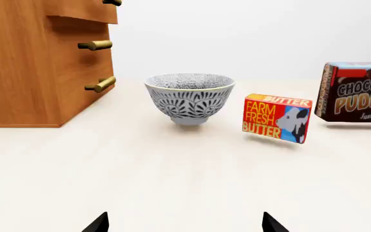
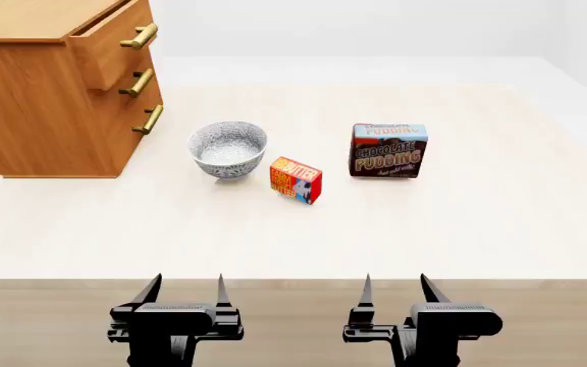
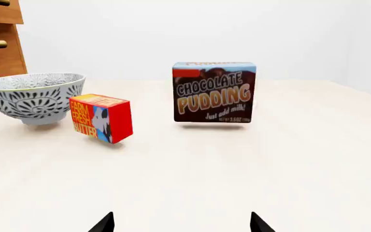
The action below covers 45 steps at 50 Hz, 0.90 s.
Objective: Put the butter at the back in the top drawer of the cabinet and close it.
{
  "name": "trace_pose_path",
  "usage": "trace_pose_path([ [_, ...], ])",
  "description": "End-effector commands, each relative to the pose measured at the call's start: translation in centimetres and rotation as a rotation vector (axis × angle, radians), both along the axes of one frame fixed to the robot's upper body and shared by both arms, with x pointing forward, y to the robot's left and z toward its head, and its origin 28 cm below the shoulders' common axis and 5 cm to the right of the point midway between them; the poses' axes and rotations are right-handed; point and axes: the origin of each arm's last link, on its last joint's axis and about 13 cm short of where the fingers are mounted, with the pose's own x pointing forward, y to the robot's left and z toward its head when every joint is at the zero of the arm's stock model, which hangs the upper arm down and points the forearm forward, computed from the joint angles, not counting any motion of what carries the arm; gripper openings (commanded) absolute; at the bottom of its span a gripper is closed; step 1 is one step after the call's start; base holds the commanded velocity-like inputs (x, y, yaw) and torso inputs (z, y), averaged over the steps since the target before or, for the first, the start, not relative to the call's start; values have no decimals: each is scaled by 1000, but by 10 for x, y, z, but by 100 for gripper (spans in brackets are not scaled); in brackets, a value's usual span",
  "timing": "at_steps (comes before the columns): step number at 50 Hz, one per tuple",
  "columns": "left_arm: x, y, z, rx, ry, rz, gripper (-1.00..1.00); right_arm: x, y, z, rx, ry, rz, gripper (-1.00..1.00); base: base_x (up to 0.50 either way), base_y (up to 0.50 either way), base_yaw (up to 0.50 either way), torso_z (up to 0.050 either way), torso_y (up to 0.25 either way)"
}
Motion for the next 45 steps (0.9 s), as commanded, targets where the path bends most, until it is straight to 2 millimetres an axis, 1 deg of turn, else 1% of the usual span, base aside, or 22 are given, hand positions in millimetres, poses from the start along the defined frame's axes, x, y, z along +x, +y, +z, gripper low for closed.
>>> trace_pose_path([
  [1,0,0,0,-1,-1,0,100,0,0,0,3,0,1,100,0,0,0,0,0],
  [13,-3,0,0,-2,-7,-3,100,0,-3,-2,20,11,-11,100,0,3,0,0,0],
  [34,1,1,-1,-7,7,7,100,0,-2,0,16,7,-8,100,99,486,0,0,0],
  [45,1,1,-2,0,4,12,100,1,-4,-1,22,12,-16,100,0,13,0,0,0],
])
